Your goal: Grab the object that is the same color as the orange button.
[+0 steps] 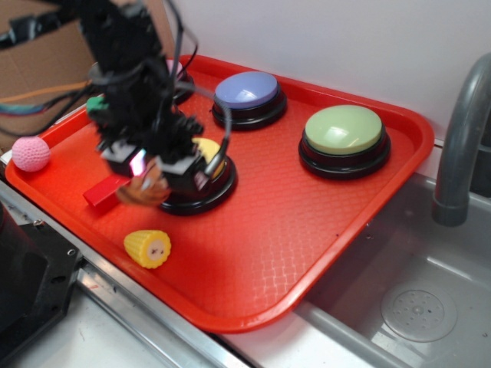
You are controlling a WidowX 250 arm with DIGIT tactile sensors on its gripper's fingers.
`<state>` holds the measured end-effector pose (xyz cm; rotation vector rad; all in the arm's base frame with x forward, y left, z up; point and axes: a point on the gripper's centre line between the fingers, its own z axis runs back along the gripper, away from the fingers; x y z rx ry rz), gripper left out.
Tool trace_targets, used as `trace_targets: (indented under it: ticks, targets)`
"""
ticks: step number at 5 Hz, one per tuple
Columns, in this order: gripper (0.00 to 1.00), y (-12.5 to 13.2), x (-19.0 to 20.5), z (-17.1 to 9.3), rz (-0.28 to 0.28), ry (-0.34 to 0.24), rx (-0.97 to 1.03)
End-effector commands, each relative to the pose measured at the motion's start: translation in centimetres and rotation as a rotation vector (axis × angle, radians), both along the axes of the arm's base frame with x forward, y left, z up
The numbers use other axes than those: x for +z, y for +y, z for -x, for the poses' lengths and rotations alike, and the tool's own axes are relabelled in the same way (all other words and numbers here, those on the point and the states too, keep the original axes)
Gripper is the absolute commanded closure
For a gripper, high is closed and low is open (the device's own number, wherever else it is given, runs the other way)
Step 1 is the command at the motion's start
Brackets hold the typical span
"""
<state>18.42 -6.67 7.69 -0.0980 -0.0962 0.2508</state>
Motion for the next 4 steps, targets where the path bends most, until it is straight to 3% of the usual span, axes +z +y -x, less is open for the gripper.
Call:
trace_targets:
  ticks: [1, 2, 3, 4]
  targets:
    - [1.00, -1.7, 8.0, -2.7, 0.012, -0.035, -0.219]
    - [1.00, 0.3, 11.6, -3.1, 0.004, -0.093, -0.201]
    - [1.00, 1.1, 12.9, -2.7, -0.055, -0.127, -0.174]
    - [1.00, 1.4, 14.0, -1.7, -0.054, -0.123, -0.206]
